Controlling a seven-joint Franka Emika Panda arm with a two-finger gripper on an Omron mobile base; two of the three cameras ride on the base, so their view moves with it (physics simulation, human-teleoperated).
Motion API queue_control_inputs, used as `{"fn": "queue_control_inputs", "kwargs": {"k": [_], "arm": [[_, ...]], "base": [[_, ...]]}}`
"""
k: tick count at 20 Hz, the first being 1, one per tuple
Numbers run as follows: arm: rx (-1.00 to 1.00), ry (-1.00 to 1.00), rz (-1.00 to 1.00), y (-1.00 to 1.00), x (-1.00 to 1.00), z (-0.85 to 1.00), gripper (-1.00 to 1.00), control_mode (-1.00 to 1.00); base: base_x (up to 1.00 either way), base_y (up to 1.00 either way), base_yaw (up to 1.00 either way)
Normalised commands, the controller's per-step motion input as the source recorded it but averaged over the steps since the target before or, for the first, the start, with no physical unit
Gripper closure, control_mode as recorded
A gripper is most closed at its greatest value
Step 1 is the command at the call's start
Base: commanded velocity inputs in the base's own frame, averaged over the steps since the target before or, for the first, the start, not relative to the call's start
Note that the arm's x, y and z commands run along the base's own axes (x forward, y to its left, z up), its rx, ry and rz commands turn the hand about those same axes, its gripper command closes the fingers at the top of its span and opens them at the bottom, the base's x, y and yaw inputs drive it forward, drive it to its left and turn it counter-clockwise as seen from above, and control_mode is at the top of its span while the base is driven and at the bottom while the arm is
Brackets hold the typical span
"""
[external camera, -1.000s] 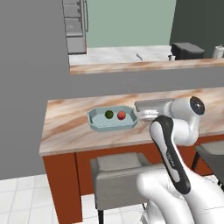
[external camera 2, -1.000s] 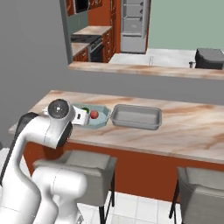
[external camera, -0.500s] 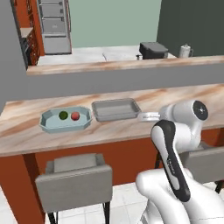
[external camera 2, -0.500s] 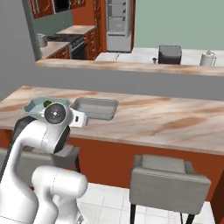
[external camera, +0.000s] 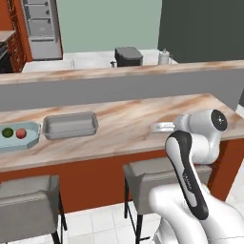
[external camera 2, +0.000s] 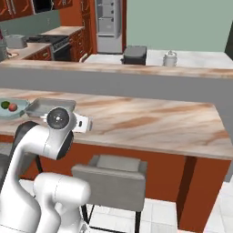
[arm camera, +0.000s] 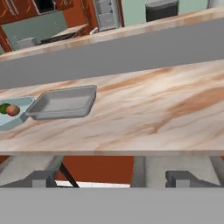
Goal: Place the cold items (peach and lime) from the fridge in one tupperware on the dining counter. Place the warm items (kebab skewer and hot dog) in the stove area in another tupperware.
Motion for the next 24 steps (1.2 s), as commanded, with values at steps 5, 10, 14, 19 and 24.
{"fn": "queue_control_inputs", "kwargs": {"k": [5,10,14,19,24], "arm": [[0.0,0.0,0.0,0.0,0.0,0.0,-1.0,1.0],[0.0,0.0,0.0,0.0,0.0,0.0,-1.0,1.0],[0.0,0.0,0.0,0.0,0.0,0.0,-1.0,1.0],[0.0,0.0,0.0,0.0,0.0,0.0,-1.0,1.0],[0.0,0.0,0.0,0.0,0.0,0.0,-1.0,1.0]], "base": [[0.1,-1.0,0.0],[0.26,-1.0,0.0],[0.35,-1.0,0.0],[0.41,-1.0,0.0],[0.56,-1.0,0.0]]}}
